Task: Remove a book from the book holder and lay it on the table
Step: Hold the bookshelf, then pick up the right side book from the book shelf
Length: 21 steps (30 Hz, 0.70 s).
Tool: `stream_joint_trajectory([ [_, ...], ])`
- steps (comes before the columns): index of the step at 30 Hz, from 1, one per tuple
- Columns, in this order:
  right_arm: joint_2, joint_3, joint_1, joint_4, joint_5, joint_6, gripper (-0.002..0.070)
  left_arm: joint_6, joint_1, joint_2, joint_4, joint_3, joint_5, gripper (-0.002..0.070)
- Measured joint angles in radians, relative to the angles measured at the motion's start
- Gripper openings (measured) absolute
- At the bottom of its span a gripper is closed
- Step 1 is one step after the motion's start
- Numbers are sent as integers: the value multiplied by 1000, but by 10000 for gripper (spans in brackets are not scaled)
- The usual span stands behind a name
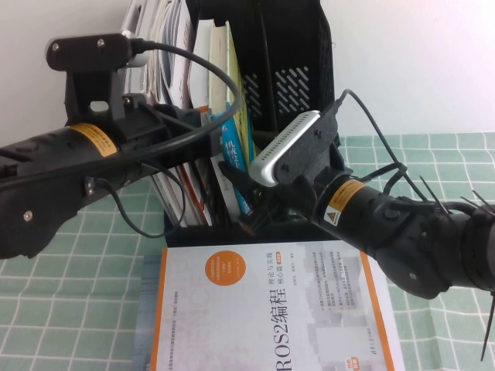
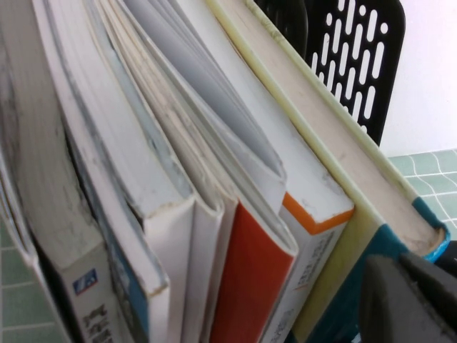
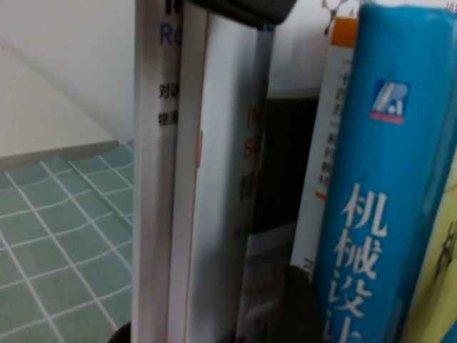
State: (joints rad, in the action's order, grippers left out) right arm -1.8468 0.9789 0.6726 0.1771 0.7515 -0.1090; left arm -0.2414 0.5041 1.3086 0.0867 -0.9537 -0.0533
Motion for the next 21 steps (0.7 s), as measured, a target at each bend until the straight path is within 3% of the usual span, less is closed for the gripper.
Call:
stream_joint_trajectory([
  [21,-34,38,2,-74,-66,-27,445,-25,0,0,0,0,-14,-3],
])
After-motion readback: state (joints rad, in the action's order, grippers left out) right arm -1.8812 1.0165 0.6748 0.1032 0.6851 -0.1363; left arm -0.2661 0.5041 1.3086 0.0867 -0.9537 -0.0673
